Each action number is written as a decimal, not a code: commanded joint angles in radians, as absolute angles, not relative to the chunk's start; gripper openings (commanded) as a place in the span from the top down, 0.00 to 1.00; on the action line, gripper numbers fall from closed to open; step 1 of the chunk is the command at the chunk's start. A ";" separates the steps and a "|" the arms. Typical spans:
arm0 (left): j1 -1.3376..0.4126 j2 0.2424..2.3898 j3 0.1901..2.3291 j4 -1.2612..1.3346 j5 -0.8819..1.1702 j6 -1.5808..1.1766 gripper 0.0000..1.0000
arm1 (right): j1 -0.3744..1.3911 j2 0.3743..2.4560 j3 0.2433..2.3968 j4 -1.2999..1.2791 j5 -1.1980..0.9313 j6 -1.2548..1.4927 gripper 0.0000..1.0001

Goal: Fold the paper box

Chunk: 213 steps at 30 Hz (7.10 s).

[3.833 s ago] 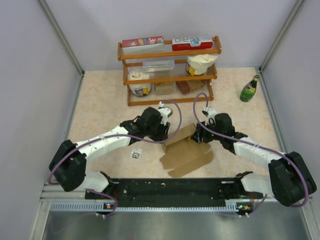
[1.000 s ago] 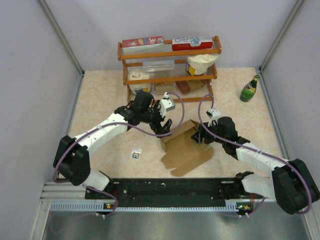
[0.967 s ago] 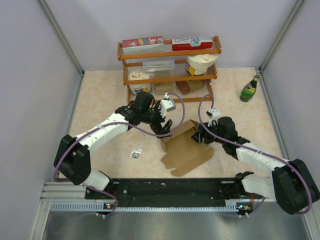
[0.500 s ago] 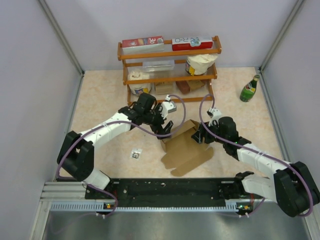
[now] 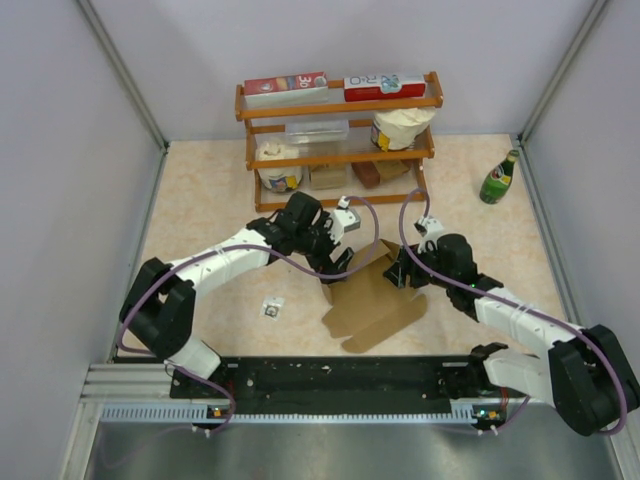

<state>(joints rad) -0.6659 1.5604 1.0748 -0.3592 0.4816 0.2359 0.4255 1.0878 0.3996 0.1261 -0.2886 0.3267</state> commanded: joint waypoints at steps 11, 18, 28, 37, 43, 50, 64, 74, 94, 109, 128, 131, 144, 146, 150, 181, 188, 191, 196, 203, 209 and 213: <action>-0.680 1.601 1.069 -0.336 0.436 0.236 0.01 | 0.433 1.029 0.419 0.109 -0.281 0.336 0.38; -0.683 1.608 1.075 -0.339 0.443 0.241 0.07 | 0.433 0.970 0.448 0.049 -0.295 0.337 0.38; -0.683 1.611 1.091 -0.354 0.462 0.249 0.31 | 0.278 0.919 0.557 -0.060 -0.346 0.350 0.43; -0.683 1.598 1.091 -0.360 0.463 0.247 0.29 | 0.222 1.055 0.715 -0.210 -0.324 0.311 0.43; -0.684 1.589 1.091 -0.360 0.465 0.239 0.29 | 0.213 1.179 0.747 -0.221 -0.282 0.315 0.50; -0.692 1.580 1.091 -0.364 0.462 0.236 0.29 | 0.213 1.313 0.790 -0.204 -0.216 0.270 0.58; -0.696 1.589 1.101 -0.371 0.443 0.230 0.29 | 0.206 1.238 0.795 -0.075 -0.282 0.305 0.51; -0.698 1.594 1.121 -0.379 0.433 0.229 0.29 | 0.204 1.351 0.916 -0.210 -0.345 0.255 0.55; -0.698 1.617 1.131 -0.387 0.428 0.222 0.29 | 0.218 1.358 0.847 -0.291 -0.368 0.192 0.60; -0.698 1.641 1.152 -0.407 0.453 0.227 0.44 | 0.219 1.355 0.853 -0.290 -0.387 0.187 0.80; -0.698 1.638 1.160 -0.414 0.445 0.212 0.44 | 0.307 1.272 0.864 -0.380 -0.422 0.161 0.86; -0.698 1.638 1.160 -0.416 0.448 0.212 0.44 | 0.318 1.270 0.851 -0.388 -0.394 0.156 0.87; -0.699 1.646 1.170 -0.417 0.439 0.202 0.47 | 0.333 1.262 0.827 -0.405 -0.394 0.152 0.93; -0.701 1.644 1.170 -0.416 0.437 0.202 0.47 | 0.334 1.259 0.822 -0.405 -0.413 0.156 0.93; -0.704 1.646 1.170 -0.419 0.433 0.206 0.47 | 0.336 1.247 0.808 -0.403 -0.452 0.167 0.93; -0.830 1.601 1.123 -0.400 0.135 0.206 0.50 | 0.305 1.145 0.811 -0.457 -0.577 0.227 0.83; -0.838 1.603 1.118 -0.400 0.123 0.206 0.49 | 0.241 1.060 0.890 -0.385 -0.353 0.299 0.69; -0.836 1.603 1.121 -0.399 0.123 0.204 0.50 | 0.229 1.136 0.951 -0.365 -0.279 0.308 0.70; -0.838 1.601 1.120 -0.396 0.124 0.199 0.49 | 0.224 1.365 1.026 -0.289 -0.271 0.305 0.77; -0.839 1.606 1.123 -0.394 0.130 0.195 0.49 | 0.224 1.580 1.100 -0.216 -0.301 0.275 0.78; -0.838 1.623 1.141 -0.399 0.132 0.193 0.49 | 0.224 1.631 1.129 -0.285 -0.324 0.215 0.76; -0.838 1.632 1.147 -0.403 0.132 0.195 0.49 | 0.224 1.620 1.100 -0.339 -0.371 0.190 0.76</action>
